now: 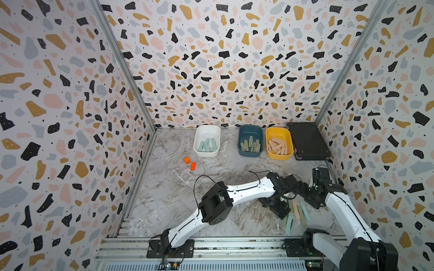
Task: Place the fruit knives into the storage box by color
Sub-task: Move the fruit knife to the center of the board.
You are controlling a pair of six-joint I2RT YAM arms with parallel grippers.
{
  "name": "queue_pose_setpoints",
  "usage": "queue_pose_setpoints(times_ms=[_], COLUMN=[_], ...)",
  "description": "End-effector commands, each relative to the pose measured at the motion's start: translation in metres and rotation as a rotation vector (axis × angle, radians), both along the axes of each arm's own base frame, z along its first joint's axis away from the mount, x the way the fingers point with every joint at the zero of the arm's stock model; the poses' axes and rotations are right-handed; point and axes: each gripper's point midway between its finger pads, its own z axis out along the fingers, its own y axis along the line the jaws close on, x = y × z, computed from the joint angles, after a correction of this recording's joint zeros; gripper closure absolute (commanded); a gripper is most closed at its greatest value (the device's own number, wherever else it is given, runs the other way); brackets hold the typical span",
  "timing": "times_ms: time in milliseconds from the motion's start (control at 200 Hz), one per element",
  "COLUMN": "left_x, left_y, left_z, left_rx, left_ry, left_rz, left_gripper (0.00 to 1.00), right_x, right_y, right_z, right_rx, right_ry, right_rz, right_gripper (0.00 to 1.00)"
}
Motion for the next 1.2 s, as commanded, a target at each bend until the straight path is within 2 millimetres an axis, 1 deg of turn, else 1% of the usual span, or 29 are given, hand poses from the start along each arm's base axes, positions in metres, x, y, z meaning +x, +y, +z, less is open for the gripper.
queue_pose_setpoints(times_ms=[0, 70, 170, 210, 330, 426, 516, 626, 756, 821, 976, 1071, 1196], left_x=[0.007, 0.013, 0.026, 0.029, 0.036, 0.039, 0.042, 0.047, 0.053, 0.055, 0.061, 0.064, 0.067], left_y=[0.015, 0.028, 0.047, 0.056, 0.075, 0.087, 0.096, 0.106, 0.120, 0.127, 0.144, 0.155, 0.168], left_z=[0.017, 0.021, 0.029, 0.028, 0.036, 0.041, 0.044, 0.044, 0.044, 0.043, 0.040, 0.036, 0.033], left_rx=[-0.025, -0.039, -0.082, -0.092, -0.123, -0.137, -0.155, -0.167, -0.186, -0.189, -0.195, -0.193, -0.192], left_ry=[0.008, 0.015, 0.037, 0.047, 0.059, 0.059, 0.072, 0.078, 0.088, 0.091, 0.103, 0.110, 0.118], left_rz=[0.039, 0.083, 0.155, 0.180, 0.218, 0.231, 0.254, 0.281, 0.323, 0.345, 0.396, 0.428, 0.465], left_gripper=[0.01, 0.01, 0.01, 0.01, 0.01, 0.01, 0.01, 0.01, 0.01, 0.01, 0.01, 0.01, 0.01], right_x=[-0.020, -0.026, -0.035, -0.040, -0.048, -0.054, -0.056, -0.054, -0.046, -0.040, -0.023, -0.015, -0.003], right_y=[0.013, 0.015, 0.016, 0.017, 0.019, 0.021, 0.027, 0.038, 0.051, 0.061, 0.093, 0.115, 0.151], right_z=[-0.007, -0.016, -0.034, -0.041, -0.051, -0.054, -0.054, -0.055, -0.056, -0.055, -0.053, -0.052, -0.049], right_rx=[0.099, 0.115, 0.124, 0.126, 0.136, 0.126, 0.120, 0.118, 0.109, 0.106, 0.116, 0.127, 0.146], right_ry=[0.060, 0.090, 0.145, 0.181, 0.242, 0.256, 0.254, 0.261, 0.271, 0.264, 0.237, 0.225, 0.196], right_rz=[-0.075, -0.105, -0.122, -0.119, -0.108, -0.106, -0.094, -0.075, -0.048, -0.033, 0.010, 0.039, 0.092], right_gripper=[0.13, 0.15, 0.17, 0.18, 0.24, 0.30, 0.37, 0.43, 0.46, 0.46, 0.47, 0.47, 0.47])
